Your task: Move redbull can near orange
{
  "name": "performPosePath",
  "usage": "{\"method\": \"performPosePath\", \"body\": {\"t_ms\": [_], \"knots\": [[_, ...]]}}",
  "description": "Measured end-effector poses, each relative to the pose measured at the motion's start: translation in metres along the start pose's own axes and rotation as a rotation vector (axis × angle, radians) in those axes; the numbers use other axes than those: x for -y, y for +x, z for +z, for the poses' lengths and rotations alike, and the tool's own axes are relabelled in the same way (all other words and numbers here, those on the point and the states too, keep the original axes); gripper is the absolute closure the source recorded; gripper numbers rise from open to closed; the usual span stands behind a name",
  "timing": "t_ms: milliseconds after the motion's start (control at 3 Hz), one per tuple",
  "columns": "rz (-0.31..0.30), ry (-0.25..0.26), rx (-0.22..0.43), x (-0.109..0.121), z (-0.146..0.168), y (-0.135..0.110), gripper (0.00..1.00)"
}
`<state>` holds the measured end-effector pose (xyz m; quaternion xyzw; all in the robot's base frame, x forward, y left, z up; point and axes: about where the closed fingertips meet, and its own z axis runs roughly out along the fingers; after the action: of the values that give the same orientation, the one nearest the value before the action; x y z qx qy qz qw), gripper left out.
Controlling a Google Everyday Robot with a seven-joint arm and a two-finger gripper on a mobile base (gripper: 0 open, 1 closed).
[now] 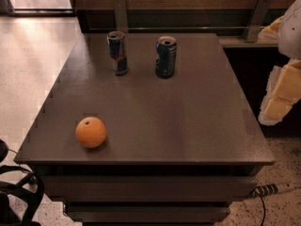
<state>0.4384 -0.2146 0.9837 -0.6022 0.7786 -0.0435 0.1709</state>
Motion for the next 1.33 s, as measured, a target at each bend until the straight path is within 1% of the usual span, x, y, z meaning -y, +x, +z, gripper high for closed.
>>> {"method": "performPosePath", "body": {"t_ms": [333,667,1000,1333], "knots": [[0.000,0.000,0.001,0.000,0.000,0.000,0.00],[0.000,0.000,0.075,0.022,0.005,-0.017,0.00],[0.065,-0.014,0.193,0.044,0.026,-0.046,0.00],[0.126,-0.009,0.336,0.059,0.046,-0.082,0.00]]}}
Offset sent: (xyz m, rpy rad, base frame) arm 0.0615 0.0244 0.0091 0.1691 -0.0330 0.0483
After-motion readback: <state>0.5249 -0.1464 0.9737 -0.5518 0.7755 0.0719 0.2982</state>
